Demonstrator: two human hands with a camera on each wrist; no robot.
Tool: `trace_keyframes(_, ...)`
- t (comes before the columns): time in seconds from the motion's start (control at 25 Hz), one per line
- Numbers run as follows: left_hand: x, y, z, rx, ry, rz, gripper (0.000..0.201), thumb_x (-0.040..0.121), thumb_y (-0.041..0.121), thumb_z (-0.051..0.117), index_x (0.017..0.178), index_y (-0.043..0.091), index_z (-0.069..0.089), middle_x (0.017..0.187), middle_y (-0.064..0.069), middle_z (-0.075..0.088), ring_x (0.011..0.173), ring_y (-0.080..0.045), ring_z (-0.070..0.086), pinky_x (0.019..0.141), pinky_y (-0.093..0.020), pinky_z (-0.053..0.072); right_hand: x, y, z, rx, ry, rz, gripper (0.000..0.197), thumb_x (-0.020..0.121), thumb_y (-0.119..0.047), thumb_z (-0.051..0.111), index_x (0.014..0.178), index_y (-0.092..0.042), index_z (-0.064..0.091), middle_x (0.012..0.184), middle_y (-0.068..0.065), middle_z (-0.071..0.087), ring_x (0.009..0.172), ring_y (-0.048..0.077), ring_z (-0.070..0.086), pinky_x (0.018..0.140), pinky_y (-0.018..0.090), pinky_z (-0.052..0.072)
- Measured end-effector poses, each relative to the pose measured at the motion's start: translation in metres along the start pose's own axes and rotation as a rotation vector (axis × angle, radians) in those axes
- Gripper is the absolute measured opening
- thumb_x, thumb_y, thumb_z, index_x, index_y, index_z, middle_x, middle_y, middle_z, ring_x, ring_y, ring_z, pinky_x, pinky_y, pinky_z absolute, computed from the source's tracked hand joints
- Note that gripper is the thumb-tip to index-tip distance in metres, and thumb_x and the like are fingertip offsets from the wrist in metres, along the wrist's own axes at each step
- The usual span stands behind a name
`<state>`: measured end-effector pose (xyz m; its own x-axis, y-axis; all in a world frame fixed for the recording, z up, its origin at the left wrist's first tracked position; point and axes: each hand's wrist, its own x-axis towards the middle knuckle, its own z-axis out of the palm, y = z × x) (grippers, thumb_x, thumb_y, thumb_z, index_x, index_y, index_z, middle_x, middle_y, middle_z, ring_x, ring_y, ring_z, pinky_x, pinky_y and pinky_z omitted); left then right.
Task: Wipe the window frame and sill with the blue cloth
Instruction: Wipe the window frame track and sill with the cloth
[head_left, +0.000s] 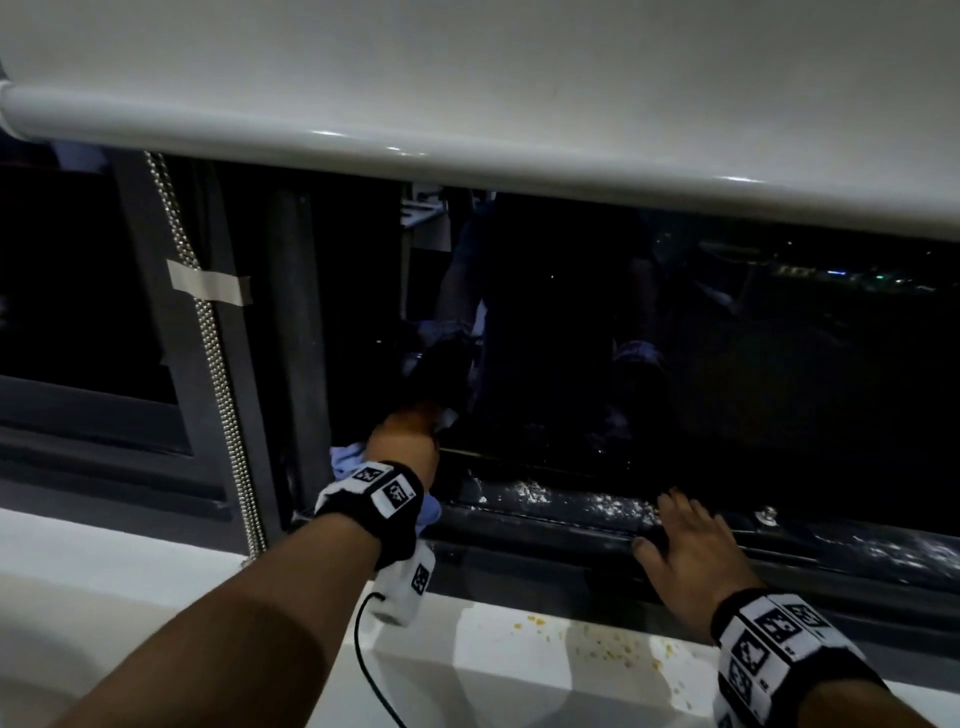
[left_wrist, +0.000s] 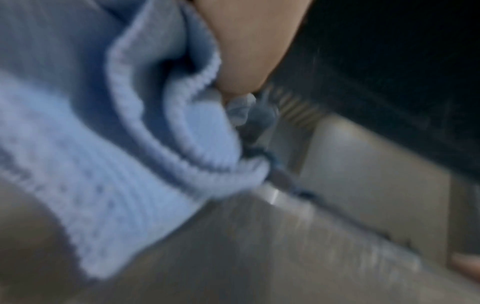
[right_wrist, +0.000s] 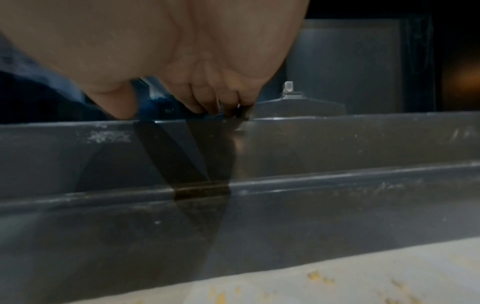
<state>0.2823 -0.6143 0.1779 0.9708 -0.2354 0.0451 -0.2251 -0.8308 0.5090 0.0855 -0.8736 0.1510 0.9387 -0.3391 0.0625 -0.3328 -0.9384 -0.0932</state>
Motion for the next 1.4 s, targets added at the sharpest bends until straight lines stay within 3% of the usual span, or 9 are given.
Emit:
trace_keyframes(0.16, -0.015, -0.003, 0.023, 0.266, 0.036, 0.045, 0.032, 0.091, 0.021, 0.049, 0.122, 0.013, 0.054, 0.124, -0.012, 0.058, 0.111, -0.03, 0.055, 0.092, -0.036, 0.045, 0.001, 0.0, 0.001, -0.033, 0.003, 0.0, 0.066, 0.095, -0.046, 0.03, 0.149, -0.013, 0.013, 0.158, 0.005, 0.009, 0.145, 0.021, 0.007, 0.118, 0.036, 0.004)
trace_keyframes(0.32, -0.07, 0.013, 0.023, -0.227, -0.006, 0.353, 0.021, 0.087, 0.015, 0.05, 0.098, 0.026, 0.065, 0.091, 0.003, 0.069, 0.085, -0.011, 0.062, 0.079, -0.013, 0.041, 0.0, -0.003, 0.003, -0.002, 0.012, 0.002, 0.064, 0.096, -0.044, 0.029, 0.15, -0.013, 0.009, 0.158, 0.005, 0.007, 0.145, 0.02, 0.005, 0.117, 0.036, 0.001)
trace_keyframes(0.44, -0.093, -0.002, 0.022, -0.384, -0.19, 0.542, 0.02, 0.083, 0.028, 0.048, 0.097, 0.025, 0.063, 0.09, 0.003, 0.068, 0.086, -0.012, 0.063, 0.078, -0.027, 0.048, -0.002, 0.0, 0.001, 0.043, -0.014, -0.006, 0.065, 0.097, -0.043, 0.029, 0.15, -0.013, 0.006, 0.159, 0.005, 0.002, 0.145, 0.018, 0.0, 0.118, 0.035, -0.002)
trace_keyframes(0.64, -0.052, -0.005, -0.006, -0.236, 0.22, 0.308, 0.036, 0.08, 0.035, 0.047, 0.099, 0.01, 0.065, 0.093, -0.017, 0.069, 0.089, -0.032, 0.063, 0.072, -0.029, 0.043, 0.002, 0.0, 0.007, -0.03, -0.033, 0.023, 0.067, 0.097, -0.051, 0.022, 0.15, -0.012, 0.007, 0.159, 0.004, 0.005, 0.145, 0.018, 0.001, 0.117, 0.036, -0.002)
trace_keyframes(0.88, -0.062, 0.025, 0.026, -0.263, -0.012, 0.203, 0.019, 0.075, 0.028, 0.056, 0.087, 0.032, 0.07, 0.087, 0.012, 0.071, 0.086, -0.016, 0.068, 0.067, -0.03, 0.056, 0.007, -0.004, 0.009, -0.021, -0.062, 0.08, 0.069, 0.096, -0.054, 0.018, 0.15, -0.011, 0.006, 0.159, 0.005, 0.004, 0.145, 0.018, -0.001, 0.118, 0.038, -0.004)
trace_keyframes(1.0, -0.097, 0.018, 0.032, -0.311, 0.007, 0.413, 0.023, 0.073, 0.022, 0.059, 0.088, 0.038, 0.067, 0.082, 0.027, 0.064, 0.071, 0.004, 0.062, 0.063, -0.019, 0.048, 0.008, -0.003, 0.008, 0.003, -0.068, 0.093, 0.071, 0.096, -0.055, 0.022, 0.15, -0.011, 0.006, 0.159, 0.006, 0.003, 0.146, 0.018, -0.002, 0.118, 0.037, -0.004)
trace_keyframes(1.2, -0.062, -0.004, -0.002, -0.038, 0.241, 0.363, 0.029, 0.08, 0.028, 0.042, 0.087, 0.014, 0.067, 0.087, -0.014, 0.07, 0.083, -0.032, 0.064, 0.071, -0.034, 0.049, 0.008, -0.006, 0.004, 0.029, -0.066, 0.105, 0.072, 0.095, -0.055, 0.025, 0.149, -0.012, 0.008, 0.159, 0.005, 0.004, 0.146, 0.017, 0.0, 0.117, 0.037, -0.004)
trace_keyframes(1.32, -0.027, 0.004, -0.033, 0.284, 0.2, 0.248, 0.035, 0.09, 0.028, 0.044, 0.121, 0.017, 0.056, 0.124, -0.013, 0.057, 0.113, -0.032, 0.052, 0.092, -0.038, 0.041, 0.008, -0.007, 0.003, 0.008, -0.066, 0.099, 0.072, 0.095, -0.055, 0.025, 0.149, -0.011, 0.008, 0.159, 0.006, 0.005, 0.146, 0.018, 0.001, 0.118, 0.038, -0.003)
trace_keyframes(1.4, -0.021, 0.005, -0.031, 0.453, 0.235, 0.257, 0.036, 0.079, 0.033, 0.053, 0.11, 0.017, 0.063, 0.114, -0.017, 0.059, 0.105, -0.036, 0.054, 0.087, -0.043, 0.042, 0.007, -0.007, 0.002, 0.008, -0.081, 0.102, 0.072, 0.095, -0.055, 0.024, 0.15, -0.011, 0.007, 0.159, 0.006, 0.003, 0.146, 0.017, -0.001, 0.117, 0.037, -0.005)
